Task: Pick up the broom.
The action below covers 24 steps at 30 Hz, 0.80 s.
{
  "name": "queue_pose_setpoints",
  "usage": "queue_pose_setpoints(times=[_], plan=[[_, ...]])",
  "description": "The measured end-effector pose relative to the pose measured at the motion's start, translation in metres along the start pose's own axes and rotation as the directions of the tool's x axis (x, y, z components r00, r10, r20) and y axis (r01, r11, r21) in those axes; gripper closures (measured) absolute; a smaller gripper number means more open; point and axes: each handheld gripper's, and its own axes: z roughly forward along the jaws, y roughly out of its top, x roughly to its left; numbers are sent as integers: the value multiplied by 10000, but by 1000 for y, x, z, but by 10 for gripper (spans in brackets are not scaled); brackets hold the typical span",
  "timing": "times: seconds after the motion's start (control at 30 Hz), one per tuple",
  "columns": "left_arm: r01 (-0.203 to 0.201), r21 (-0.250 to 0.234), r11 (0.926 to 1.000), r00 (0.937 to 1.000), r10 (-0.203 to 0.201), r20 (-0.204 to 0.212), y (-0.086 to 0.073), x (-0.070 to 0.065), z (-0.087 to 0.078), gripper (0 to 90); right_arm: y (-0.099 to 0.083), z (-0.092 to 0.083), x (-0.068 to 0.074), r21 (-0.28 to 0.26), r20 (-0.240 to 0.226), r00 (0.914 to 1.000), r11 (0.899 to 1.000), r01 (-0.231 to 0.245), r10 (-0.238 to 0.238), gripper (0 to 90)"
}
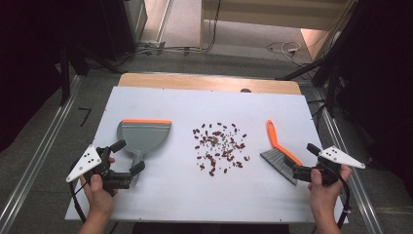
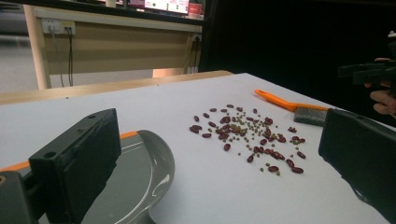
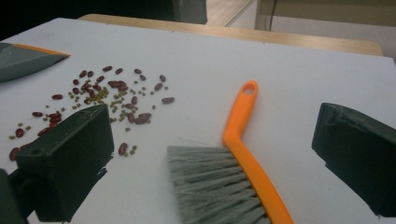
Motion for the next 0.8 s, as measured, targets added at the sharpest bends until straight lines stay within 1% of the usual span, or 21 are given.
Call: queue_pose_setpoints(times=[0.03,0.13,0.17,0.23,0.27,0.3,0.33,0.4,0.43,0.5,0.53,0.6,0.63,0.67,0.7,0.73,0.8], plan=[[49,-2,10000,10000,-49,-27,0,-1,0,1,5,5,2,234,111,9999,9997,72,-75,0],[-41,77,10000,10000,41,-53,1,-3,2,1,10,9,3,279,87,9998,9995,167,-170,0],[-105,126,9999,9999,106,-70,2,-3,3,1,13,12,4,416,153,9996,9989,224,-231,0],[-153,162,9998,9999,154,-62,2,-5,4,1,18,18,3,524,58,9994,9981,328,-332,0],[-173,187,9997,9998,174,-60,2,-6,4,1,21,21,3,668,148,9994,9973,311,-322,0],[-213,225,9995,9998,214,-44,2,-6,5,1,26,30,1,967,115,9995,9949,298,-310,0],[-223,228,9995,9997,224,-21,2,-7,5,1,26,30,1,967,115,9995,9949,298,-310,0],[-294,282,9992,9996,295,-21,2,-8,5,1,30,38,0,1176,55,9998,9929,201,-208,0],[-307,287,9991,9995,307,2,2,-8,5,1,33,47,-2,1369,-13,10000,9906,56,-54,0],[-329,299,9990,9995,328,24,1,-9,6,1,36,55,-3,1666,106,9999,9860,18,-36,0],[-351,297,9989,9994,351,16,2,-9,6,1,36,55,-3,1666,106,9999,9860,18,-36,0],[-463,333,9984,9989,463,5,2,-11,6,1,38,63,-3,1798,3,10000,9837,34,-35,0],[-484,345,9982,9988,484,11,2,-11,6,1,40,67,-4,1932,31,10000,9811,45,-52,0],[-476,352,9982,9989,475,33,1,-12,6,1,43,74,-5,2170,51,9999,9761,89,-103,0],[-479,380,9981,9989,478,41,1,-12,6,1,43,74,-5,2170,51,9999,9761,89,-103,0],[-487,423,9979,9988,485,50,0,-12,6,1,44,77,-6,2263,-24,9999,9740,109,-106,0],[-471,439,9979,9989,470,44,-1,-13,6,1,46,84,-9,2664,207,9997,9638,-146,94,0]])
